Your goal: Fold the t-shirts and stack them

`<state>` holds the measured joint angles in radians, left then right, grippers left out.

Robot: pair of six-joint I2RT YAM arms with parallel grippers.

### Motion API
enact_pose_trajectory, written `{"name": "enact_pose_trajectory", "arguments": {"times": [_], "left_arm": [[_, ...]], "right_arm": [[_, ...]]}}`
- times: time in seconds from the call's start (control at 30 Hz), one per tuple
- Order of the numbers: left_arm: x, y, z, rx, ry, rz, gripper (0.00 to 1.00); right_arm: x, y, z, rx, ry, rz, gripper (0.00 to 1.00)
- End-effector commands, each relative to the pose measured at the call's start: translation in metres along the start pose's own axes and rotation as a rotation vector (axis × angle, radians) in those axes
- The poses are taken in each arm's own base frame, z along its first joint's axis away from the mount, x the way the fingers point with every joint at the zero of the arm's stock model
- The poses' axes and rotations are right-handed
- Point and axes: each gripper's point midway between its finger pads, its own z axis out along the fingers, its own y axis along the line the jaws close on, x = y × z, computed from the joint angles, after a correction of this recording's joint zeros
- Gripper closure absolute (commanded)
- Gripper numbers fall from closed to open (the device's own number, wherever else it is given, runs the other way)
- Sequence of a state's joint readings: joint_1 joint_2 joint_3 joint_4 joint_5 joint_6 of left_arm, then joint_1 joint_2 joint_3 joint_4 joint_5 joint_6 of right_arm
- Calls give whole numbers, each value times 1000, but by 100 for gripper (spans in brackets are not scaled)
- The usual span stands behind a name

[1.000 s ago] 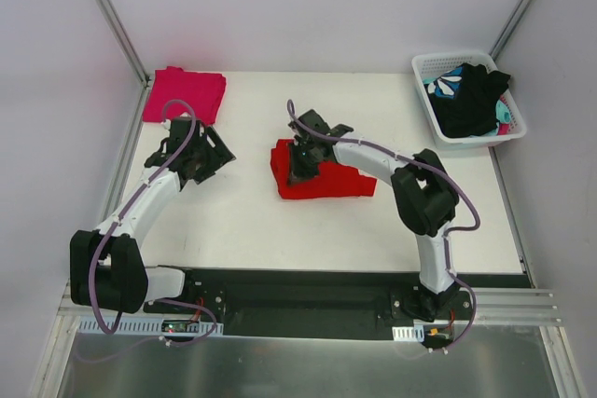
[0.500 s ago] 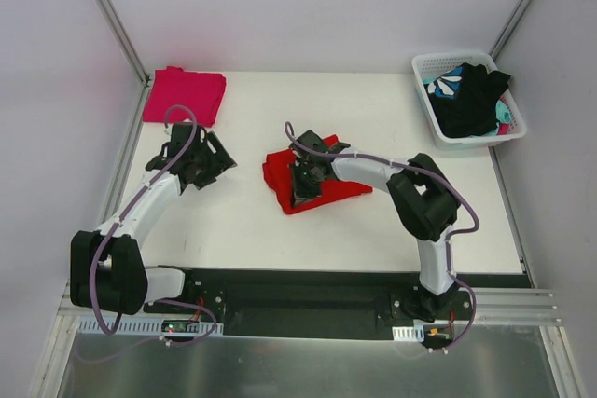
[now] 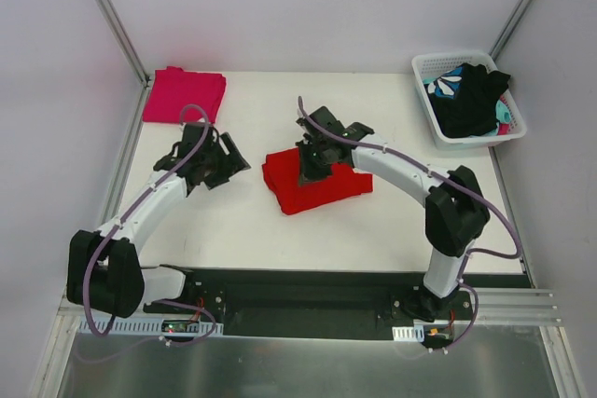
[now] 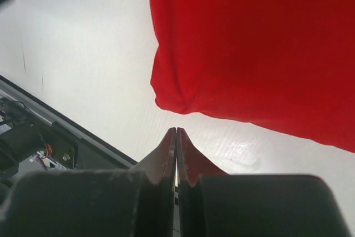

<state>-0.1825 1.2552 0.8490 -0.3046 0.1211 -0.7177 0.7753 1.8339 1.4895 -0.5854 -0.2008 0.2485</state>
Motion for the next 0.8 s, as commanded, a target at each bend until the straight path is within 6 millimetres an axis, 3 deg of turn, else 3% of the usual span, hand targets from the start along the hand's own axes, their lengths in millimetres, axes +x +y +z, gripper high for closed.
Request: {"name": "enact_pose_trajectory", "arguments": {"times": [0.0, 0.23, 0.43, 0.57, 0.77], "left_arm": [[20, -38, 2, 36, 22, 88, 30], [60, -73, 24, 69, 112, 138, 30], [85, -108, 36, 98, 171, 191, 31], [98, -120, 42, 100, 194, 206, 31], [112, -112, 48, 70, 218, 210, 31]], "right_arm": [[-9, -35, -29, 88, -48, 23, 99], [0, -128, -40, 185, -78, 183, 99], [5, -178, -52, 261, -89, 245, 99], [5, -193, -55, 287, -87, 265, 99], [4, -197, -49, 295, -63, 257, 99]]}}
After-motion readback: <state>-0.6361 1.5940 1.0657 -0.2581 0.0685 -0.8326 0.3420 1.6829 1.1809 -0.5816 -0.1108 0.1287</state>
